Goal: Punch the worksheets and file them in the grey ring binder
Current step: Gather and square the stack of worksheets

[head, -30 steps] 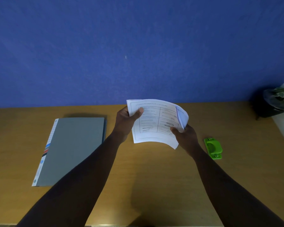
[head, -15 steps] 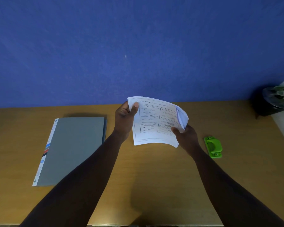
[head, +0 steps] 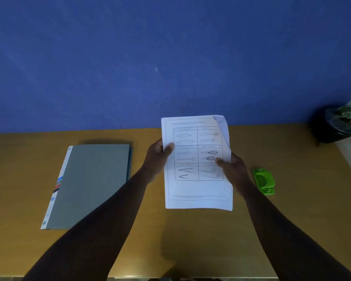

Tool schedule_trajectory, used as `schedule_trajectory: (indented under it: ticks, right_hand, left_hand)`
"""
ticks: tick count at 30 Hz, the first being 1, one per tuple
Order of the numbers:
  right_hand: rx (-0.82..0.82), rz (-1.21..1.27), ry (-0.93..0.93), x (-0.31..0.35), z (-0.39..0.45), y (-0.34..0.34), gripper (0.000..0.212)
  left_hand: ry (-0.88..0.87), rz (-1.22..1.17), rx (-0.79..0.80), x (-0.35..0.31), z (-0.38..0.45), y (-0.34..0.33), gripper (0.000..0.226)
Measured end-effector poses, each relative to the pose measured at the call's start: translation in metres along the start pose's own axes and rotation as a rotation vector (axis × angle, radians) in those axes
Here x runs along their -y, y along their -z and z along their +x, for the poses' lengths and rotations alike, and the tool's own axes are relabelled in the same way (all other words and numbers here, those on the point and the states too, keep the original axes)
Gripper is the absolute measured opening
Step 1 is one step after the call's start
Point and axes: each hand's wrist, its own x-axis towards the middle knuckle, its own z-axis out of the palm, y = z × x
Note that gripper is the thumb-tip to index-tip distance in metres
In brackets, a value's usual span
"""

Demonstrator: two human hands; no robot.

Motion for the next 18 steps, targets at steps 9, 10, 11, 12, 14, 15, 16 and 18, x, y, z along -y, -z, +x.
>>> schedule_trajectory:
  ticks: [9, 10, 11, 12, 14, 15, 16, 18]
  right_hand:
    - [0.052, 0.326, -0.179, -0.017, 0.003, 0.004, 0.036]
    - [0.062, 0.315, -0.184, -0.019, 0.003, 0.004, 0.037]
    - [0.059, 0.294, -0.184, -0.022, 0.003, 0.005, 0.038]
    - [0.048, 0.272, -0.172, -0.023, 0.003, 0.007, 0.038]
    - [-0.004, 0.237, -0.143, -0.027, 0.004, 0.012, 0.034]
    - [-0.029, 0.233, -0.128, -0.027, 0.005, 0.016, 0.034]
    - [-0.045, 0.236, -0.116, -0.028, 0.006, 0.019, 0.036]
    - [-0.043, 0.241, -0.096, -0.025, 0.006, 0.026, 0.037]
  left_hand:
    - [0.125, 0.034, 0.137, 0.023, -0.015, -0.006, 0.028]
    - [0.118, 0.049, 0.126, 0.021, -0.015, -0.006, 0.027]
    - [0.108, 0.072, 0.114, 0.019, -0.015, -0.006, 0.026]
    - [0.096, 0.097, 0.108, 0.016, -0.013, -0.005, 0.027]
    - [0.066, 0.164, 0.128, 0.01, -0.008, -0.001, 0.029]
    - [0.052, 0.206, 0.152, 0.006, -0.006, 0.002, 0.03]
    - [0.047, 0.254, 0.179, 0.003, -0.003, 0.005, 0.032]
    - [0.05, 0.354, 0.225, -0.004, 0.003, 0.012, 0.034]
